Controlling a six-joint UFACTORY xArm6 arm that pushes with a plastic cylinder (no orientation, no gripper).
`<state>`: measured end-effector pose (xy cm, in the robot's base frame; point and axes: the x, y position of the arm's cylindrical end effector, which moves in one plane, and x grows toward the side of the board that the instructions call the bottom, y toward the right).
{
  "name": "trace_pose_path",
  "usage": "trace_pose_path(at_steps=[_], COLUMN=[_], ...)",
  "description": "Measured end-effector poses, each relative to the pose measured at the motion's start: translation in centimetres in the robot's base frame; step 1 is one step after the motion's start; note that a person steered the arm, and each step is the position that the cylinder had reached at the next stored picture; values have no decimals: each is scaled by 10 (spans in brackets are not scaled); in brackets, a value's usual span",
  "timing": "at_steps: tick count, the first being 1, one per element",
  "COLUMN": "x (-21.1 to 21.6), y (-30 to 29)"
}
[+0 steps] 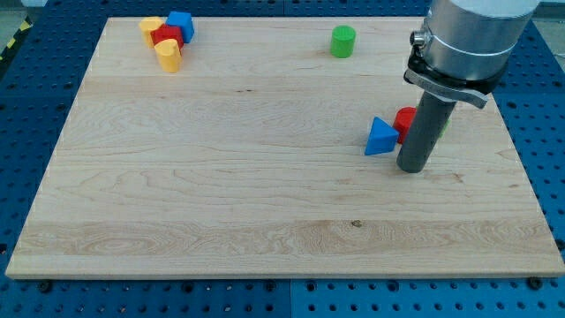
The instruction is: Move the blue triangle closer to the red circle
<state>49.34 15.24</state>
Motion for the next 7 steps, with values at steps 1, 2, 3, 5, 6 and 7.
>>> trace_pose_path(at_steps=[1, 2, 3, 5, 6, 7], x=[0, -8, -36, -75, -79, -94], y=[-26, -46, -47, -47, -47, -50])
